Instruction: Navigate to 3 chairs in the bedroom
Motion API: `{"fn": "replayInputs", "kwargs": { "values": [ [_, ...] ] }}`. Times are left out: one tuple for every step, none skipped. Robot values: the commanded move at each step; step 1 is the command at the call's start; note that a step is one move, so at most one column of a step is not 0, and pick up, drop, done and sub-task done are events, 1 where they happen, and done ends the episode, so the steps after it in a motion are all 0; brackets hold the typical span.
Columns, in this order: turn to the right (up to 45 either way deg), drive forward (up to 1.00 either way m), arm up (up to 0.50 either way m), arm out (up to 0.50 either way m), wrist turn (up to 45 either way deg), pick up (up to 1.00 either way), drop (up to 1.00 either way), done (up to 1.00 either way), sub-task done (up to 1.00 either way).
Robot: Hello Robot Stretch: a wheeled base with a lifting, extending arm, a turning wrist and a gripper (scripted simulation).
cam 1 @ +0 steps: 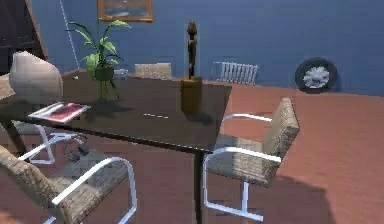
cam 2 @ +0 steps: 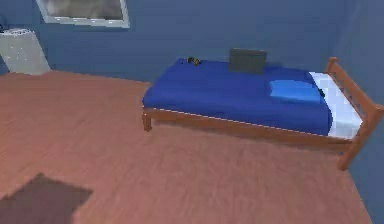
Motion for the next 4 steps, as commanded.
{"fn": "replayInputs", "kwargs": {
  "values": [
    [-45.0,0.00,0.00,0.00,0.0,0.00,0.00,0.00,0.00],
    [-27.0,0.00,0.00,0.00,0.0,0.00,0.00,0.00,0.00],
    [0.0,0.30,0.00,0.00,0.0,0.00,0.00,0.00,0.00],
    [42.0,0.00,0.00,0.00,0.0,0.00,0.00,0.00,0.00]
  ]
}}
